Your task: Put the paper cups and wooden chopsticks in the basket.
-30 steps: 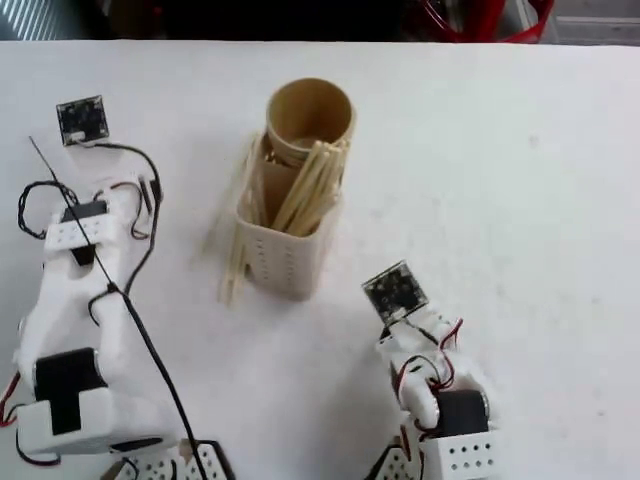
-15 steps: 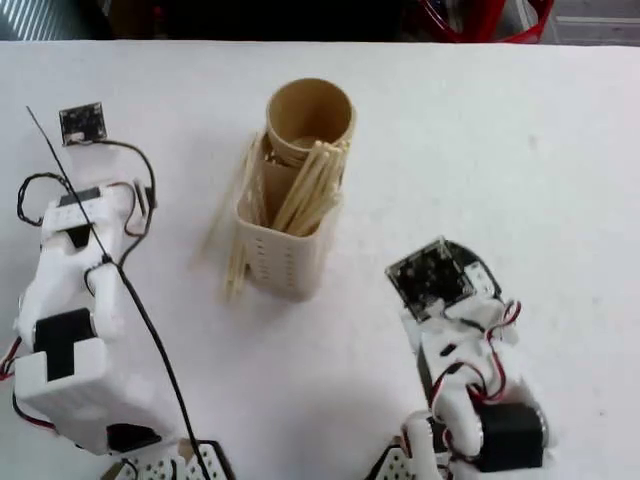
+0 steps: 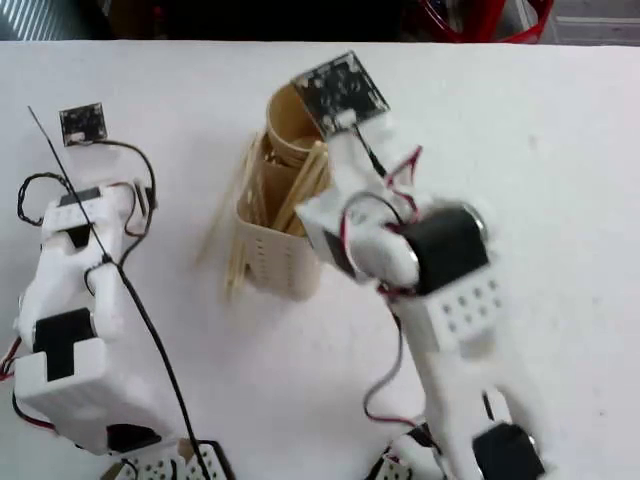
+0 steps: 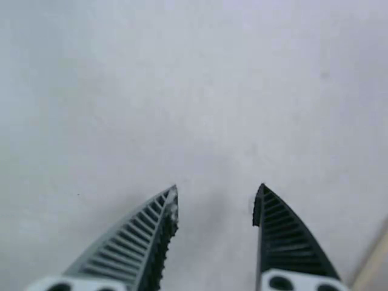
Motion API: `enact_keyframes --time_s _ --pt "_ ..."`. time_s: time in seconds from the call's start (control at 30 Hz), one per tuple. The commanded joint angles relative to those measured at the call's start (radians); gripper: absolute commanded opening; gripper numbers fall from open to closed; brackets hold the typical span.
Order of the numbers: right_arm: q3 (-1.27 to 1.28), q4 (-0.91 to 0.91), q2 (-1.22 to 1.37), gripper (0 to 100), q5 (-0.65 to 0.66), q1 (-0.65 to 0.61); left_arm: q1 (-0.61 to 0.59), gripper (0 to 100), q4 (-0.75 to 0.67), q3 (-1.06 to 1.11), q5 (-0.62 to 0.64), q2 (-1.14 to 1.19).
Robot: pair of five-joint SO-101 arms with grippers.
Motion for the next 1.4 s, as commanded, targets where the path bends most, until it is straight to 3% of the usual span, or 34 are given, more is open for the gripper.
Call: enact_keyframes --time_s 0.0,0.2,0.67,0.77,0.93,1.37 --pt "-0.077 0.005 0.099 21.9 -0.143 0.001 -0.007 21 0.002 -0.057 -0.009 -0.007" --pt "-0.127 0.004 0.206 23.3 -0.219 0.002 -0.005 21 0.002 -0.057 -0.009 -0.007" --pt "-0.123 0.012 0.446 22.9 -0.215 0.067 -0.008 21 0.003 -0.057 -0.009 -0.007" --pt "-0.123 0.024 0.524 18.6 -0.218 0.090 -0.008 21 0.003 -0.058 -0.009 -0.007" --pt "-0.129 0.019 0.564 1.1 -0.094 0.148 -0.007 21 0.003 -0.058 -0.009 -0.007" --pt "-0.129 0.071 0.372 1.4 0.069 0.397 -0.010 21 0.003 -0.061 -0.009 -0.007"
